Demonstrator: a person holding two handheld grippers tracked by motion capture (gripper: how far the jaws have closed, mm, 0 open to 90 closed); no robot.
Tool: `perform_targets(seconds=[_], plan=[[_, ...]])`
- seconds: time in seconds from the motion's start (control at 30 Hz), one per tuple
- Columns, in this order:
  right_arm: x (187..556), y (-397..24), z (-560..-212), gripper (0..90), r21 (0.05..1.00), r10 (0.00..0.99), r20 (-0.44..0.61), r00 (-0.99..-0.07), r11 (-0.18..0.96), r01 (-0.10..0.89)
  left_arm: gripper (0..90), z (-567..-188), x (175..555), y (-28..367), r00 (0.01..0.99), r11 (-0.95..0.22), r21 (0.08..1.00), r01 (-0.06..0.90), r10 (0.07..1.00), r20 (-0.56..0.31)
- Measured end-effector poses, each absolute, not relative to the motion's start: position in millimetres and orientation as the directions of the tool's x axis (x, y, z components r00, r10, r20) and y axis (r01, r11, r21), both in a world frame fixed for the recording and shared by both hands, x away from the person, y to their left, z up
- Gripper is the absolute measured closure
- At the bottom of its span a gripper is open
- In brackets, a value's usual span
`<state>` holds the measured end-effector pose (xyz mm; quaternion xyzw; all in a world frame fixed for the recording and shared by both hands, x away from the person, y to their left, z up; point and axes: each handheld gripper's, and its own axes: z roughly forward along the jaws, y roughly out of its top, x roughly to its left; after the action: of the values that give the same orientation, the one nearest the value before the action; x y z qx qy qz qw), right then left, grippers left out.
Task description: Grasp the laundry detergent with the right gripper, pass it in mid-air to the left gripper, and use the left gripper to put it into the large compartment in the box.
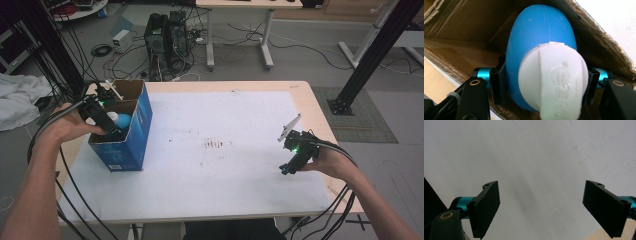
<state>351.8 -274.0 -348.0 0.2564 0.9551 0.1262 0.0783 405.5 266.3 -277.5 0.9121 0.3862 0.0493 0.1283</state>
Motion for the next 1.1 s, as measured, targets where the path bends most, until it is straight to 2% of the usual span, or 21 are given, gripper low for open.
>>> perform_targets(seconds=[0.2, 0.4, 0.47, 1.03, 1.1], plan=[[352.5, -274.4, -348.5, 13.5, 0.288, 0.498, -0.090, -0.863, 0.842, 0.456, 37.8, -277.2, 408.8, 265.0, 0.692, -0.667, 0.263, 0.697, 0.721, -0.004], [350.0, -274.3, -348.6, 13.5, 0.271, 0.528, -0.076, -0.846, 0.827, 0.492, 37.5, -277.2, 409.0, 265.1, 0.688, -0.664, 0.258, 0.702, 0.725, -0.005], [351.4, -274.4, -349.3, 13.5, 0.281, 0.510, -0.083, -0.856, 0.836, 0.471, 37.3, -277.5, 408.8, 264.8, 0.684, -0.659, 0.262, 0.705, 0.730, -0.007], [351.0, -272.8, -348.8, 13.5, 0.273, 0.509, -0.080, -0.857, 0.838, 0.472, 31.8, -277.3, 410.8, 264.5, 0.683, -0.656, 0.260, 0.709, 0.730, -0.020], [350.6, -272.6, -348.5, 13.5, 0.272, 0.514, -0.079, -0.854, 0.835, 0.478, 30.6, -275.5, 411.8, 265.7, 0.700, -0.678, 0.236, 0.697, 0.714, -0.014]])
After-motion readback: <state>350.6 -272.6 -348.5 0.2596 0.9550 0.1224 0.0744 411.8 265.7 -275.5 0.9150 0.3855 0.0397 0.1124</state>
